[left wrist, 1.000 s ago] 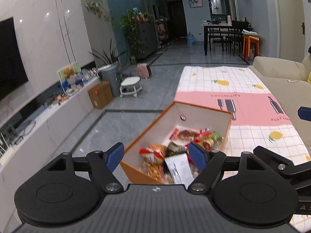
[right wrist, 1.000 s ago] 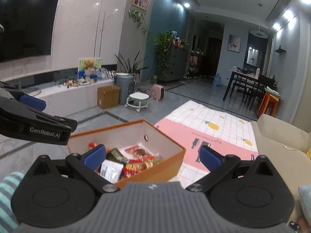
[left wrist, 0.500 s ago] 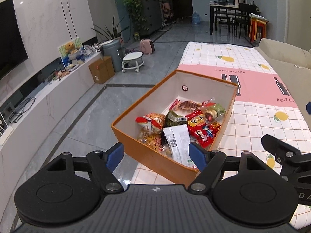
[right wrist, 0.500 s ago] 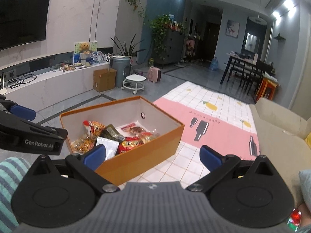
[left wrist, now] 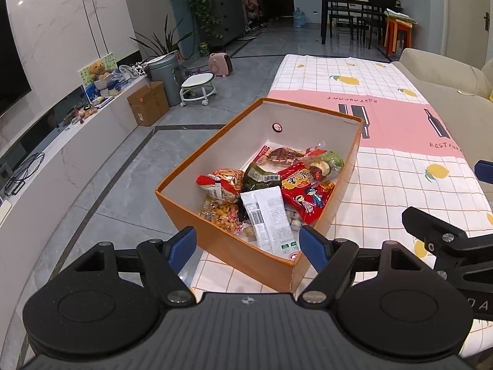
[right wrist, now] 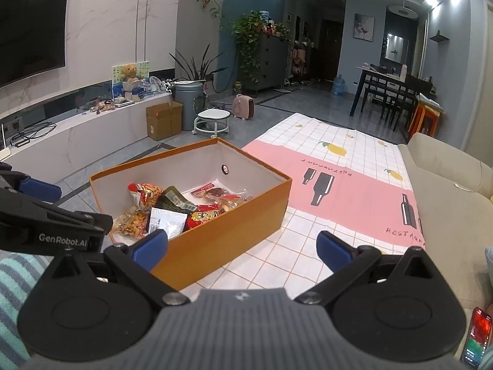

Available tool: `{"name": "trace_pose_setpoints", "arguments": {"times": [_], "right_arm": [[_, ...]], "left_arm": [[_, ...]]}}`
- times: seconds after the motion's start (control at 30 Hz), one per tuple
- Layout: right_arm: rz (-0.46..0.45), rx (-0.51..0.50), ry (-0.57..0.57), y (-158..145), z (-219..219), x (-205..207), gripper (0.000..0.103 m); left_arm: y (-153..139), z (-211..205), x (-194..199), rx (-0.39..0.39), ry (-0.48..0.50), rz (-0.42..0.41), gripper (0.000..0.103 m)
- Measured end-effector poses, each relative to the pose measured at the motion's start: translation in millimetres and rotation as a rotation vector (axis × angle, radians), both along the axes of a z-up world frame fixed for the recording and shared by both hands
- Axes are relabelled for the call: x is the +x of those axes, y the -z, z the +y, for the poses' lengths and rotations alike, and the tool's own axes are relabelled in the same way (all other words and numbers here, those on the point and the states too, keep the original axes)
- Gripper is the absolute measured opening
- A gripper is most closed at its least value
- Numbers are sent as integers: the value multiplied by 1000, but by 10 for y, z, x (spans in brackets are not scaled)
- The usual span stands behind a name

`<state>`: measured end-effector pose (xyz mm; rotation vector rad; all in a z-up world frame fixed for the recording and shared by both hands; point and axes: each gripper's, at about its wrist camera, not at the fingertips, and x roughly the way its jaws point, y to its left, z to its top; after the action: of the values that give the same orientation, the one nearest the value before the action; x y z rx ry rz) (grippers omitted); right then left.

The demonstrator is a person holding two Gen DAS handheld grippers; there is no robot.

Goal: Organize snacks

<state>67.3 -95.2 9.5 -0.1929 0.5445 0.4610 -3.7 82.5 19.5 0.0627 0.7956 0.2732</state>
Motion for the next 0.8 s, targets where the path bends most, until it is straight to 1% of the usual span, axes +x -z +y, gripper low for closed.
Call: {"name": "trace_pose_setpoints", "arguments": {"times": [0.2,0.8], "right_arm": [[-5,-3,-7,-12,45,19,99],[8,-4,-17,19,44,4,99]], "left_arm": [[-13,21,5,-13,-8,0,89],[13,27,12,-12,-11,17,89]]}}
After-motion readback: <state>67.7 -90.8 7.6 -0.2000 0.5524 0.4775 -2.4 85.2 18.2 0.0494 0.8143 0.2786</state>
